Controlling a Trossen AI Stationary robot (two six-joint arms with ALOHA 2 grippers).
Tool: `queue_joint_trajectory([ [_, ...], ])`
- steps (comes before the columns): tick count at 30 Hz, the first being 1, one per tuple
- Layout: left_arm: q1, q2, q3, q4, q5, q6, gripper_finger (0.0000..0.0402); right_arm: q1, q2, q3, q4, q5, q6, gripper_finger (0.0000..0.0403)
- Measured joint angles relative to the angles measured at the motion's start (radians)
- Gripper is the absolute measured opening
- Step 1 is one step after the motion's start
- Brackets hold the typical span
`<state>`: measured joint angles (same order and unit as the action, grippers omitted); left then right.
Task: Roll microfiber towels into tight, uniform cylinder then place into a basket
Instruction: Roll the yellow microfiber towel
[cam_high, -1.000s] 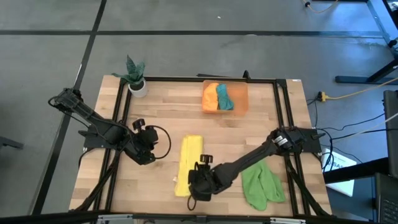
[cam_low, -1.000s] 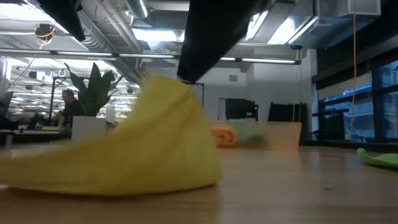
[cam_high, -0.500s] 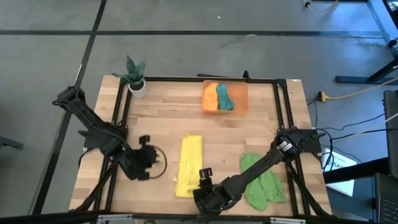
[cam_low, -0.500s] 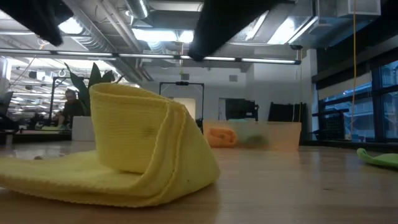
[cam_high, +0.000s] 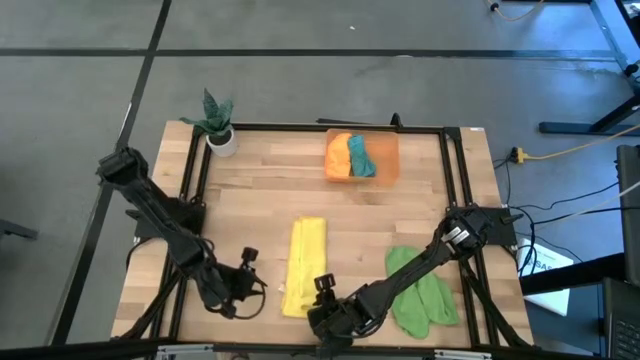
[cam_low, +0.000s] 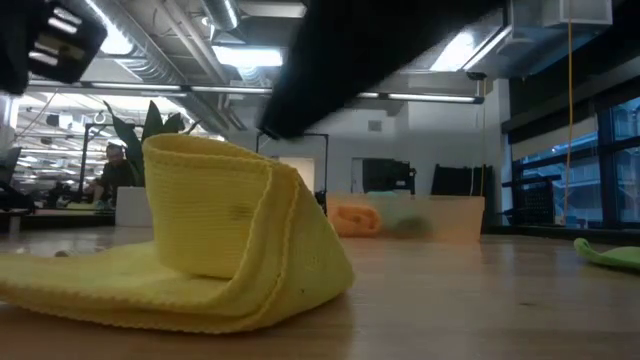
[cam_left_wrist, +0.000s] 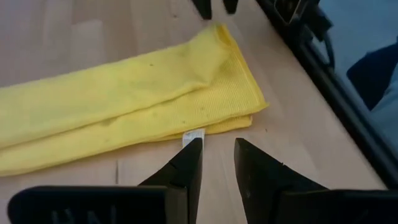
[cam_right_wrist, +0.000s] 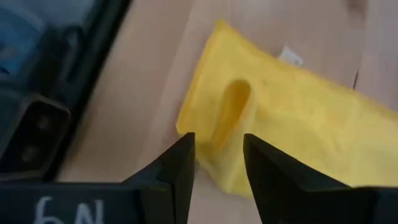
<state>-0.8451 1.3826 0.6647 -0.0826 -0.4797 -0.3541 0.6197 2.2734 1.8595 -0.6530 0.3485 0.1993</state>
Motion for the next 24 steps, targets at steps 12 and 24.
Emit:
queue_joint_trajectory([
  [12,0.007,0.252,0.000,0.283,0.077,0.124,0.0085,0.003,0.004,0.000,-0.043,0.021,0.005,0.0138],
  [24,0.012,0.387,0.033,0.436,0.083,0.233,0.0085,0.008,0.058,0.000,-0.042,0.025,0.002,0.0138],
])
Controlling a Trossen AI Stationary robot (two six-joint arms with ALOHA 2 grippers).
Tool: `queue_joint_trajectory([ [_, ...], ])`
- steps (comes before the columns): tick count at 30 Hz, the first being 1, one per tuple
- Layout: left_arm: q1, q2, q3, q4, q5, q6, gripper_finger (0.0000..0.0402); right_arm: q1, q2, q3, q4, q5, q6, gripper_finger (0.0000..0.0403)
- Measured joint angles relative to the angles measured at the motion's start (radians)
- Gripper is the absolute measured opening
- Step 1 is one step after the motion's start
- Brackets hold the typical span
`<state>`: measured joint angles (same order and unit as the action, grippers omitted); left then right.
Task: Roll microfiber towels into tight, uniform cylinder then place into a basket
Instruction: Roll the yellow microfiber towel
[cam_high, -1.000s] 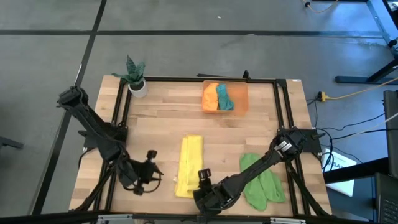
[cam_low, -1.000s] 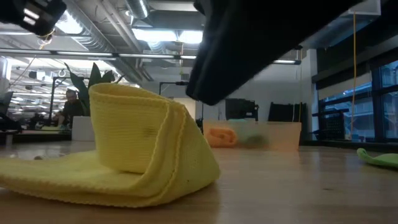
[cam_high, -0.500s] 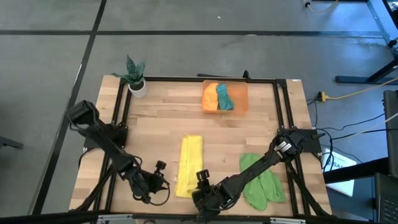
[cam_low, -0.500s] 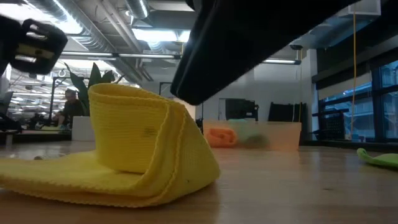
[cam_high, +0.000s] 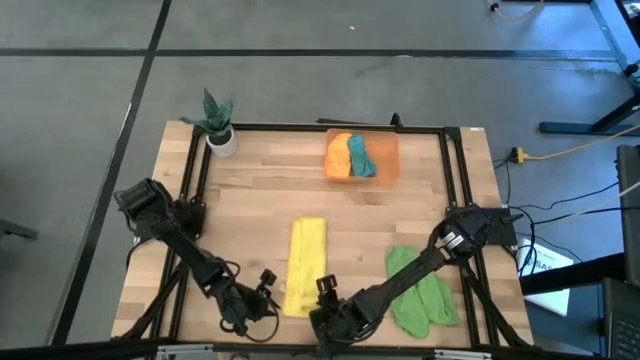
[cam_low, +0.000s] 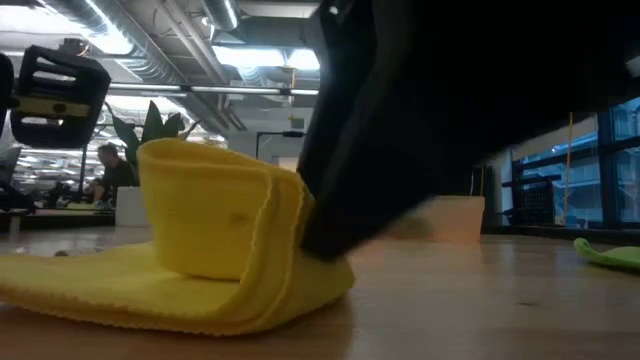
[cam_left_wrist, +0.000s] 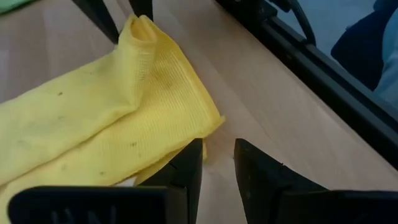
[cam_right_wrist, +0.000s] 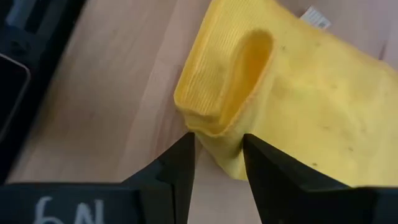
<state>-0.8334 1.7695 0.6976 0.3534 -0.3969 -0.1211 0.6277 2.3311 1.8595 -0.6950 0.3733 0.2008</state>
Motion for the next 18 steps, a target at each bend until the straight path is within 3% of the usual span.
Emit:
queue_joint_trajectory([
  [7,0.019,0.070,0.056,-0.007,-0.001,0.061,0.0085,0.000,0.001,0.000,0.005,0.001,-0.001,0.0138],
  [18,0.024,0.070,0.093,-0.144,-0.036,0.116,0.0084,0.001,0.001,0.000,0.022,0.000,-0.001,0.0138],
])
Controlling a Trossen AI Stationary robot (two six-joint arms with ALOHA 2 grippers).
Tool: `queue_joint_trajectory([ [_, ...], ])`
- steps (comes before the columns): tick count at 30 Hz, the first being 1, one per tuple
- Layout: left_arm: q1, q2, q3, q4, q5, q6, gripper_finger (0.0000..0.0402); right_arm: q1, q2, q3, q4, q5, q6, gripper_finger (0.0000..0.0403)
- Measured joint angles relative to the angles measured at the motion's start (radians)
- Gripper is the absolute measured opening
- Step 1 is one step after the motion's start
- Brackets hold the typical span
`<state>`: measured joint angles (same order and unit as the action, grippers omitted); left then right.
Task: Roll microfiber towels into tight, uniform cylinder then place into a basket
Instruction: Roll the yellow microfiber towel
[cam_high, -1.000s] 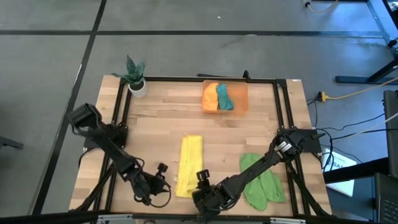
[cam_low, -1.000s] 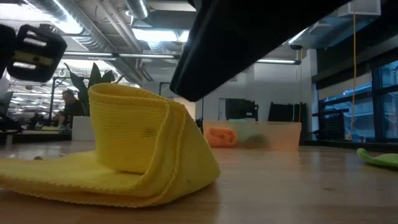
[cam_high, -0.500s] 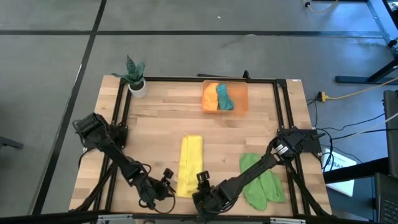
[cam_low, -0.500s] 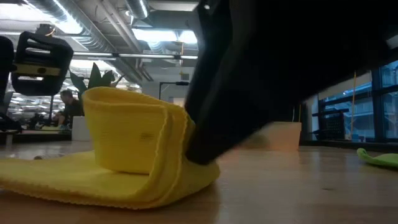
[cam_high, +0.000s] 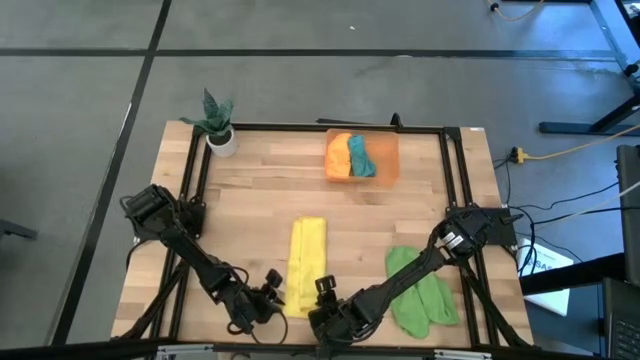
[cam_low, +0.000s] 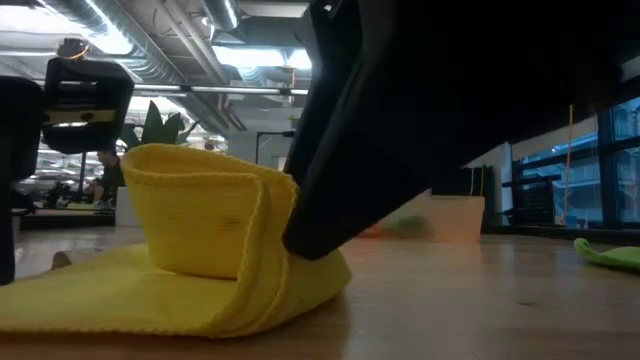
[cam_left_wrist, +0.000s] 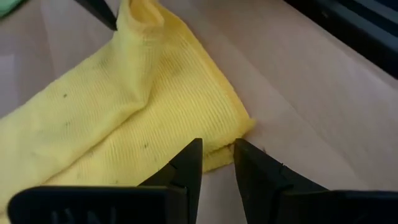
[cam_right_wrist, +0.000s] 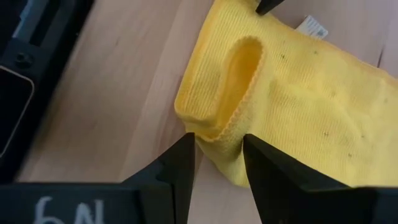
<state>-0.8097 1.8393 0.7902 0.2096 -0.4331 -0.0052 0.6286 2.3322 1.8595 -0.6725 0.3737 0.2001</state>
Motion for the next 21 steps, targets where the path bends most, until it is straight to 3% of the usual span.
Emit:
queue_joint_trajectory([
  [14,0.033,-0.002,0.000,0.008,0.081,0.078,0.0083,0.000,0.032,0.000,0.051,-0.059,-0.036,0.0138],
  [21,0.035,-0.002,0.000,0.005,0.089,0.060,0.0046,0.000,0.036,0.000,0.053,-0.060,-0.021,0.0114],
])
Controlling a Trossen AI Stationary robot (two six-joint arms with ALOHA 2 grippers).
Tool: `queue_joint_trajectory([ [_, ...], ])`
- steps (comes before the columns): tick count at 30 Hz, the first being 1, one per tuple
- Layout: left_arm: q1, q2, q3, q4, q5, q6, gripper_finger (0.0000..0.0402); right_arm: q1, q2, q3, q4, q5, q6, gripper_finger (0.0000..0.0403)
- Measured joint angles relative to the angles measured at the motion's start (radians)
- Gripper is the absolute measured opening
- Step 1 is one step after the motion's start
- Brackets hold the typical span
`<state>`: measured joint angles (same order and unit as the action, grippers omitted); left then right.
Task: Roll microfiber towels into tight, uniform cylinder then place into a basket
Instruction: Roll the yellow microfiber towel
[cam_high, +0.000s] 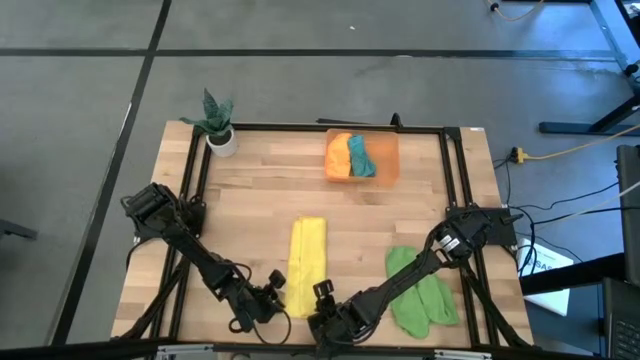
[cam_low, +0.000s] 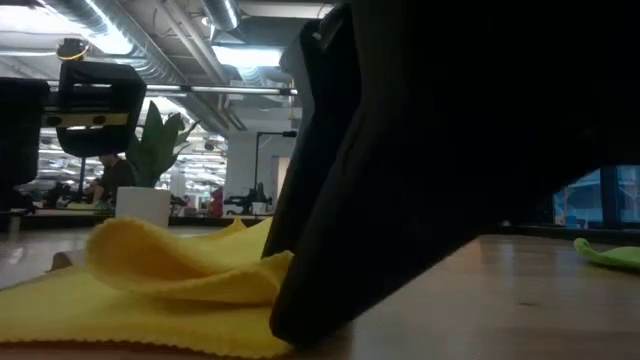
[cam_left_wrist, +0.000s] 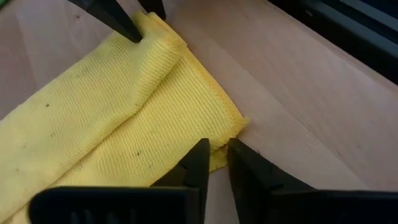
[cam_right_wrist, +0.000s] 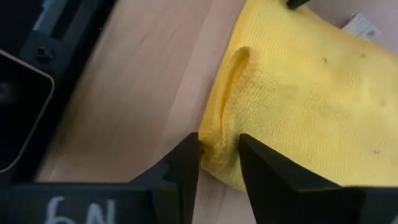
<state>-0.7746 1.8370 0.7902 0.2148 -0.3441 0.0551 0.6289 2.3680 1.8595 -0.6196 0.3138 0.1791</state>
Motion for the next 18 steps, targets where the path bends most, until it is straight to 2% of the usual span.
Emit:
queue_joint_trajectory([
  [4,0.004,0.000,0.000,-0.002,0.002,0.000,0.0009,-0.001,0.004,0.000,0.003,0.000,0.015,0.0073],
  [9,0.005,0.001,0.000,-0.003,-0.009,-0.002,0.0003,-0.002,0.011,0.000,0.007,0.001,0.026,0.0014],
  [18,0.005,-0.018,0.000,-0.022,-0.012,-0.088,0.0000,-0.002,0.011,0.010,-0.006,-0.001,0.053,0.0009],
])
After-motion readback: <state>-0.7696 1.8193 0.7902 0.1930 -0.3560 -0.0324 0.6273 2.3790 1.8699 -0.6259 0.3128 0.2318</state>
